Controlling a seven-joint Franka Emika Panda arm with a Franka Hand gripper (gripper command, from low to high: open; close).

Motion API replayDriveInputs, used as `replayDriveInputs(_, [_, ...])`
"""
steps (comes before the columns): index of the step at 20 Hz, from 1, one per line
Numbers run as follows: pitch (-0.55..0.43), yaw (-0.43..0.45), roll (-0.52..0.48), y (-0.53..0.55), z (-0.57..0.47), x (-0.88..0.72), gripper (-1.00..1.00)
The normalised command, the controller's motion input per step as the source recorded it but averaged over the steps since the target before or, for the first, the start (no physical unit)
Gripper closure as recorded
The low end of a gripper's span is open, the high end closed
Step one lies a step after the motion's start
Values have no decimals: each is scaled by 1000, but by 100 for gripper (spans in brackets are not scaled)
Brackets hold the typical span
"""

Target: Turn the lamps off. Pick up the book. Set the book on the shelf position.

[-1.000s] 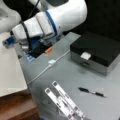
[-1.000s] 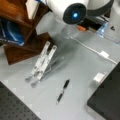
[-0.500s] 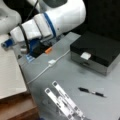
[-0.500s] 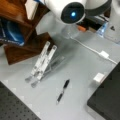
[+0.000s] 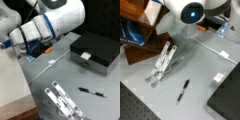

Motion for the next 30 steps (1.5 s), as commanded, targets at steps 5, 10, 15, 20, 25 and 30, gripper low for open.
replayDriveInputs(5, [-94,126,100,45,9,-229,-100])
replayDriveInputs(10, [-127,14,219,118,87,-196,-100])
replayDriveInputs(15, [-189,-147,412,211,154,-85,-100])
replayDriveInputs(20, [-230,-279,554,316,166,113,-100])
replayDriveInputs(25, [-153,-310,470,330,104,246,-100])
replayDriveInputs(30, [-88,-340,331,414,-39,290,-100])
